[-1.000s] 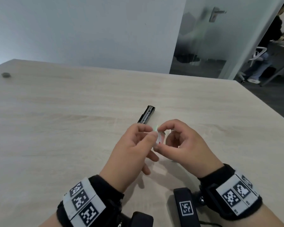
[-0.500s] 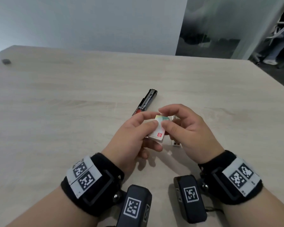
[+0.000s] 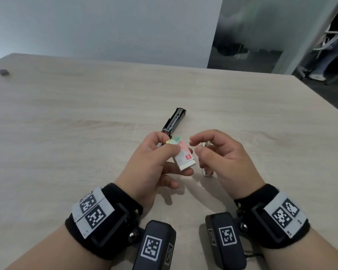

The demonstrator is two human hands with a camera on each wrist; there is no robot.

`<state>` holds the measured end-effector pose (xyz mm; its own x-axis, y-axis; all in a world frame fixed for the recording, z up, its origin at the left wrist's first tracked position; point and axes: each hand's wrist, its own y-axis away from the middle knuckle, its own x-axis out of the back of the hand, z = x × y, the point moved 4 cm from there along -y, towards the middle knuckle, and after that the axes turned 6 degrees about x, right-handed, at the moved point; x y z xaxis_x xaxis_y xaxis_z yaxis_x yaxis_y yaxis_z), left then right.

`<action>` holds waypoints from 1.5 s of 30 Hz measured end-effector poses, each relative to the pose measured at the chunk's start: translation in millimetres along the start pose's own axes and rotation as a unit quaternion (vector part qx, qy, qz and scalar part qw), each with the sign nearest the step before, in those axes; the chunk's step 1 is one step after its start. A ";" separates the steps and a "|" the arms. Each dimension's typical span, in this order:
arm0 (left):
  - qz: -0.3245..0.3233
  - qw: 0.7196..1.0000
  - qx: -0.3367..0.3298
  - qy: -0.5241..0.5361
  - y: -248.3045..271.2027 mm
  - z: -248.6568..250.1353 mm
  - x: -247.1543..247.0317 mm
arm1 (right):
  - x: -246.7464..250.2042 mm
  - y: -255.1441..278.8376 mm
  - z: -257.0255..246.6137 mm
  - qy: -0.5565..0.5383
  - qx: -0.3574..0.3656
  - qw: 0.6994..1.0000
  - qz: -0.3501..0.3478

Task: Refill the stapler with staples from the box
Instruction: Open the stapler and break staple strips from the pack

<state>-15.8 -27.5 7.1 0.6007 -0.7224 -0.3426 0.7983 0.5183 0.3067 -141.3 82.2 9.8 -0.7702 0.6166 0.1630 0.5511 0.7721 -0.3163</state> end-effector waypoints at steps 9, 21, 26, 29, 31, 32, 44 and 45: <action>0.016 0.998 -0.043 0.031 0.3 6.6 4.0 | -4.0 1.5 -0.2 -0.042 0.005 0.999 -0.028; 0.071 0.996 -0.053 0.004 0.0 9.3 9.6 | -7.9 3.3 -5.5 -0.032 0.066 0.996 -0.056; 0.098 0.994 -0.046 0.015 -1.5 7.8 12.6 | -3.7 2.1 -7.1 -0.005 0.067 0.997 -0.025; 0.099 0.994 -0.036 0.026 -1.9 6.8 13.1 | -3.1 0.8 -4.2 0.007 0.070 0.997 -0.009; 0.095 0.994 -0.034 0.034 -1.3 7.1 12.8 | -1.3 -0.4 -2.2 0.022 0.064 0.998 0.011; 0.091 0.994 -0.035 0.038 -0.8 7.7 12.3 | 0.0 -0.8 -2.1 0.034 0.065 0.997 0.023; 0.071 0.995 -0.056 0.042 0.0 7.2 9.7 | 2.3 0.2 -3.3 0.050 0.007 0.997 0.060; 0.070 0.995 -0.057 0.043 -0.4 7.2 9.9 | 2.5 0.3 -2.0 0.039 -0.004 0.997 0.063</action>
<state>-10.5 -38.1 10.1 0.7046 -0.5992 -0.3802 0.7027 0.6637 0.2564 -142.5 84.3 12.0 -0.6677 0.7183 0.1955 0.6443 0.6892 -0.3316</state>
